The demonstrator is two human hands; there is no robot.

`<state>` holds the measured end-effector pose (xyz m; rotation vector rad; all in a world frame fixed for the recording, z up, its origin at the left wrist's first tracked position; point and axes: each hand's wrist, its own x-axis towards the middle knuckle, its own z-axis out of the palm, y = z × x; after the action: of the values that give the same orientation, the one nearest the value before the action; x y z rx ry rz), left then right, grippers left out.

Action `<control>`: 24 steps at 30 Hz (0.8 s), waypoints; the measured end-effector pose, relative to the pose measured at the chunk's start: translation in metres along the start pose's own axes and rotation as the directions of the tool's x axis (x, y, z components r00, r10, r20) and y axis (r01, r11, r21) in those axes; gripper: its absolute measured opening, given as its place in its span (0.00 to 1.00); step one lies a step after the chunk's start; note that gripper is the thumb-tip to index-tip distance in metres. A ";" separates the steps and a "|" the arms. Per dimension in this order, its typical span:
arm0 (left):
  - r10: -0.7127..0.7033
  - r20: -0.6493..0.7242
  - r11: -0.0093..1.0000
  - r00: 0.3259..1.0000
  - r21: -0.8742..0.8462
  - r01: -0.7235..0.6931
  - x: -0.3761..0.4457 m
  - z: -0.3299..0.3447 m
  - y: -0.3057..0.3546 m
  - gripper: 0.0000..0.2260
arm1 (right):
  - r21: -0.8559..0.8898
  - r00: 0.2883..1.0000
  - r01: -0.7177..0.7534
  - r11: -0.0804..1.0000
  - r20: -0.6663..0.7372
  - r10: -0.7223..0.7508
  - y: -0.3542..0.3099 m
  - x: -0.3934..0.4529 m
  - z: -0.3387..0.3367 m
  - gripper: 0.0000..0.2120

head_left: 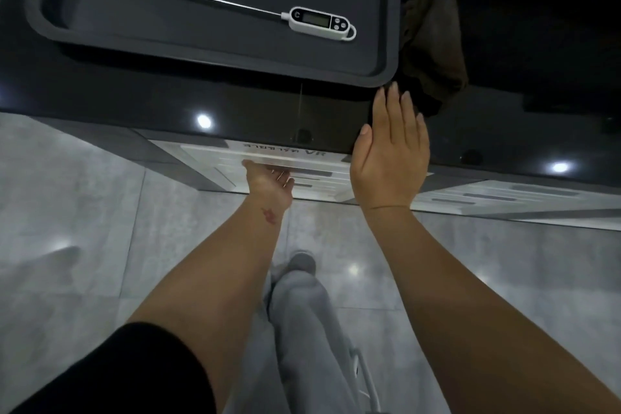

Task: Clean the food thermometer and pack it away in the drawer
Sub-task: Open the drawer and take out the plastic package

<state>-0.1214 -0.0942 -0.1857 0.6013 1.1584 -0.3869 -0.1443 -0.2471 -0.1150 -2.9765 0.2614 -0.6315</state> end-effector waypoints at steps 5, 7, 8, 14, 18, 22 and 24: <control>0.010 0.017 0.998 1.000 -0.057 -0.009 0.010 0.000 -0.002 0.31 | -0.008 1.000 0.020 1.000 -0.020 -0.020 0.001 0.000 0.004 0.24; 0.015 0.031 0.999 0.999 -0.046 -0.014 0.008 -0.001 -0.004 0.31 | -0.013 0.999 0.021 1.000 -0.032 -0.022 0.002 0.003 0.004 0.24; 0.014 0.033 0.999 0.999 -0.048 -0.012 0.008 -0.005 -0.007 0.31 | -0.011 0.999 0.021 1.000 -0.042 -0.021 0.002 0.002 0.004 0.24; 0.017 -0.023 0.997 1.000 -0.076 -0.019 -0.004 -0.038 -0.026 0.26 | 0.002 1.000 0.003 1.000 0.004 -0.003 0.000 0.001 0.001 0.25; 0.011 -0.025 1.000 1.000 -0.028 -0.011 -0.015 -0.071 -0.043 0.31 | 0.013 0.997 0.013 1.000 0.077 -0.014 0.002 0.001 -0.006 0.26; -0.015 -0.076 0.999 0.997 -0.030 0.013 -0.024 -0.096 -0.056 0.30 | 0.005 0.988 0.013 1.000 0.153 -0.013 0.000 0.003 -0.010 0.28; -0.021 -0.070 1.000 0.997 -0.016 0.020 -0.030 -0.105 -0.059 0.28 | 0.009 0.984 0.014 1.000 0.179 -0.015 0.001 0.004 -0.012 0.28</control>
<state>-0.2427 -0.0755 -0.2005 0.5940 1.2343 -0.3773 -0.1463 -0.2495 -0.1025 -3.0050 0.2227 -0.3606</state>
